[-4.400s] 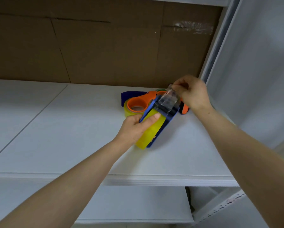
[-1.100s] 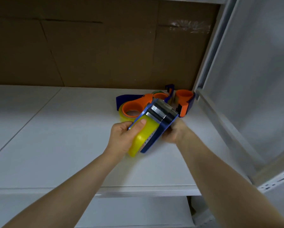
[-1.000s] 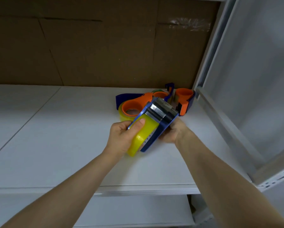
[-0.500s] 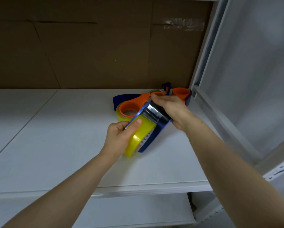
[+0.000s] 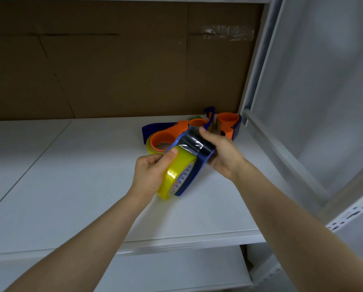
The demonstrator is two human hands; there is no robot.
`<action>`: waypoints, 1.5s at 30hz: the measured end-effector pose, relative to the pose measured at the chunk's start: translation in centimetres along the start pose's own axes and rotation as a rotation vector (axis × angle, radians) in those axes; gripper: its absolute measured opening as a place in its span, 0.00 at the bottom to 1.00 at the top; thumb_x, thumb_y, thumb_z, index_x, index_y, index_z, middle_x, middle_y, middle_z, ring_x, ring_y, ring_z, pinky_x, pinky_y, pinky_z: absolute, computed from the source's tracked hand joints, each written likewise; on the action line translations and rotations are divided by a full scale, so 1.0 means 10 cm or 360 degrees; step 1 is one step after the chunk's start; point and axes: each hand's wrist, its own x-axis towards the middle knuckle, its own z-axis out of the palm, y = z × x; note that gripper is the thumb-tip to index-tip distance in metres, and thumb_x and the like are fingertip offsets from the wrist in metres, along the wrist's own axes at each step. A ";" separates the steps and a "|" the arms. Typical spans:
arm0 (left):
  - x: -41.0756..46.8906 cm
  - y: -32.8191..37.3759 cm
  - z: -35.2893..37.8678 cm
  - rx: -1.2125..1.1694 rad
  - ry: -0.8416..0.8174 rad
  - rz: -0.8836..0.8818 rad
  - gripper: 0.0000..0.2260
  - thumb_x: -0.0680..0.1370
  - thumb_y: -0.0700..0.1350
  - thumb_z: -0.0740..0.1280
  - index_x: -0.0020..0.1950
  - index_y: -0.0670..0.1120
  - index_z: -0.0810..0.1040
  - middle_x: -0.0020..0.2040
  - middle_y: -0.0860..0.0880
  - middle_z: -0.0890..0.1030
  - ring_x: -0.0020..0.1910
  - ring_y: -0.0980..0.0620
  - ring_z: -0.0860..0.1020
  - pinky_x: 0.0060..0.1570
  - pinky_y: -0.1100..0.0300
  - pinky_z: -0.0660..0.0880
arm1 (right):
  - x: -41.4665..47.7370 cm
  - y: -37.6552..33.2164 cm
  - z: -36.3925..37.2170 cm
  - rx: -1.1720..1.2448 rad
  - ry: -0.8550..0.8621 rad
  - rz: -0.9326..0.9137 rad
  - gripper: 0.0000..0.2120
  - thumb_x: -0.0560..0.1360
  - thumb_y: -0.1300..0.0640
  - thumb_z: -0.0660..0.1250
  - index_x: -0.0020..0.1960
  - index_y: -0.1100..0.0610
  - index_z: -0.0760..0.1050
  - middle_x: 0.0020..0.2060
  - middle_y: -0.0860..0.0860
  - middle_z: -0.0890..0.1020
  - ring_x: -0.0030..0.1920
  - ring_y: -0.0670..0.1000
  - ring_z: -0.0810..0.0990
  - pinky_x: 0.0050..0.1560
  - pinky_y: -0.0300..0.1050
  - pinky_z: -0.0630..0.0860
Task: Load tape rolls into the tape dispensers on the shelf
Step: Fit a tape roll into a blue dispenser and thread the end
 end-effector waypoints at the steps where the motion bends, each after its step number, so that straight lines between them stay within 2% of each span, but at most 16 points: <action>1: 0.00 0.01 -0.01 -0.0007 0.0011 -0.0007 0.13 0.74 0.47 0.68 0.32 0.42 0.79 0.25 0.51 0.81 0.26 0.56 0.79 0.30 0.64 0.76 | -0.02 0.03 0.02 0.0045 0.0017 0.0036 0.09 0.75 0.54 0.66 0.51 0.58 0.80 0.44 0.55 0.84 0.45 0.53 0.83 0.47 0.48 0.80; 5: 0.00 0.04 -0.02 -0.0072 0.0026 -0.0062 0.12 0.75 0.48 0.67 0.35 0.42 0.79 0.25 0.50 0.81 0.24 0.56 0.79 0.27 0.65 0.77 | 0.03 0.03 0.13 -0.0068 0.0302 0.0031 0.18 0.74 0.53 0.69 0.60 0.61 0.76 0.47 0.57 0.83 0.45 0.55 0.82 0.42 0.48 0.79; 9: 0.01 0.10 -0.04 -0.0116 0.0044 -0.0151 0.13 0.75 0.51 0.67 0.38 0.43 0.79 0.24 0.50 0.81 0.23 0.55 0.79 0.25 0.65 0.77 | 0.07 -0.05 0.19 -0.0241 0.0456 0.0084 0.23 0.71 0.44 0.70 0.58 0.59 0.75 0.47 0.56 0.84 0.46 0.56 0.83 0.49 0.55 0.81; 13: 0.01 0.08 -0.02 -0.0161 0.0075 -0.0271 0.18 0.75 0.54 0.66 0.36 0.40 0.79 0.22 0.45 0.78 0.19 0.51 0.76 0.23 0.62 0.76 | -0.10 0.03 0.07 -0.0094 0.0186 0.0133 0.33 0.70 0.31 0.59 0.65 0.52 0.72 0.54 0.53 0.82 0.53 0.53 0.81 0.48 0.49 0.78; 15: 0.02 0.03 0.00 -0.0276 0.0129 -0.0348 0.17 0.75 0.55 0.66 0.38 0.41 0.80 0.24 0.44 0.78 0.21 0.49 0.76 0.25 0.61 0.76 | -0.24 0.15 -0.01 -0.0200 -0.0061 0.0164 0.30 0.68 0.35 0.63 0.63 0.53 0.73 0.56 0.53 0.82 0.56 0.54 0.80 0.56 0.53 0.77; 17: 0.02 0.01 0.04 -0.0504 0.0071 -0.0430 0.16 0.75 0.55 0.64 0.41 0.43 0.82 0.29 0.43 0.81 0.26 0.48 0.78 0.30 0.59 0.77 | -0.34 0.28 -0.04 -0.0494 -0.0200 0.0146 0.25 0.68 0.47 0.71 0.62 0.55 0.72 0.56 0.54 0.82 0.56 0.55 0.81 0.59 0.55 0.77; 19: 0.00 0.00 0.10 -0.0695 -0.0050 -0.0507 0.20 0.76 0.56 0.62 0.36 0.45 0.84 0.30 0.43 0.80 0.27 0.48 0.78 0.31 0.59 0.78 | -0.37 0.38 -0.06 -0.0816 -0.0073 0.0077 0.23 0.67 0.58 0.76 0.60 0.56 0.73 0.55 0.55 0.82 0.54 0.55 0.81 0.58 0.55 0.78; 22: -0.03 0.00 0.19 -0.0752 -0.0147 -0.0592 0.29 0.79 0.59 0.56 0.27 0.45 0.83 0.21 0.46 0.74 0.19 0.53 0.72 0.23 0.66 0.74 | -0.37 0.35 -0.10 -0.1135 0.0153 -0.0021 0.18 0.67 0.60 0.75 0.54 0.56 0.73 0.53 0.55 0.82 0.53 0.55 0.80 0.58 0.54 0.78; 26: 0.04 -0.03 0.24 -0.0151 -0.0063 -0.0593 0.24 0.79 0.62 0.53 0.40 0.48 0.81 0.33 0.47 0.83 0.37 0.48 0.81 0.43 0.56 0.78 | -0.37 0.10 -0.19 -0.1716 0.0364 -0.0095 0.15 0.69 0.54 0.71 0.53 0.56 0.74 0.48 0.54 0.80 0.50 0.55 0.79 0.53 0.50 0.77; 29: 0.11 -0.04 0.24 0.0365 -0.0067 -0.0529 0.22 0.80 0.60 0.52 0.48 0.46 0.77 0.45 0.45 0.81 0.42 0.48 0.78 0.42 0.57 0.74 | -0.38 -0.09 -0.23 -0.2175 0.0376 -0.0070 0.11 0.70 0.48 0.68 0.48 0.52 0.71 0.43 0.52 0.77 0.46 0.54 0.76 0.45 0.47 0.74; 33: 0.12 0.00 0.22 0.0538 -0.0098 -0.0445 0.16 0.80 0.53 0.55 0.58 0.45 0.75 0.53 0.45 0.80 0.53 0.45 0.78 0.51 0.51 0.74 | -0.30 -0.18 -0.32 -0.2587 0.0391 0.0071 0.15 0.70 0.43 0.67 0.49 0.53 0.73 0.43 0.53 0.78 0.45 0.55 0.76 0.41 0.45 0.72; 36: 0.14 0.01 0.22 0.0574 -0.0092 -0.0335 0.06 0.80 0.46 0.59 0.48 0.48 0.75 0.51 0.45 0.77 0.54 0.44 0.76 0.58 0.48 0.73 | -0.20 -0.13 -0.38 -0.2674 0.0317 0.0111 0.16 0.71 0.43 0.67 0.51 0.53 0.73 0.45 0.53 0.78 0.45 0.54 0.76 0.42 0.45 0.72; 38: 0.16 0.01 0.24 0.0582 -0.0107 -0.0285 0.06 0.79 0.44 0.60 0.44 0.50 0.76 0.52 0.45 0.77 0.53 0.46 0.75 0.61 0.46 0.72 | -0.12 -0.07 -0.40 -0.2627 0.0249 0.0133 0.16 0.70 0.43 0.67 0.50 0.54 0.73 0.44 0.53 0.77 0.45 0.53 0.76 0.41 0.45 0.71; 40: 0.18 0.01 0.28 0.0598 -0.0117 -0.0274 0.09 0.78 0.43 0.62 0.56 0.47 0.78 0.59 0.45 0.78 0.59 0.46 0.75 0.64 0.46 0.71 | -0.02 -0.04 -0.43 -0.2534 0.0166 0.0192 0.17 0.69 0.42 0.68 0.48 0.54 0.73 0.43 0.53 0.77 0.44 0.52 0.76 0.40 0.45 0.71; 42: 0.21 0.02 0.30 0.0640 -0.0125 -0.0257 0.17 0.78 0.42 0.63 0.66 0.45 0.73 0.65 0.46 0.76 0.64 0.46 0.73 0.66 0.47 0.69 | 0.00 -0.13 -0.42 -0.2451 0.0058 0.0230 0.22 0.68 0.35 0.67 0.43 0.54 0.73 0.38 0.52 0.76 0.39 0.51 0.75 0.39 0.45 0.70; 45: 0.23 0.05 0.31 0.0723 -0.0231 -0.0123 0.22 0.76 0.41 0.67 0.69 0.45 0.70 0.67 0.47 0.74 0.66 0.47 0.72 0.67 0.53 0.68 | 0.14 -0.37 -0.48 -0.2249 0.0221 0.0034 0.21 0.75 0.37 0.59 0.38 0.54 0.72 0.33 0.52 0.75 0.37 0.52 0.74 0.38 0.44 0.68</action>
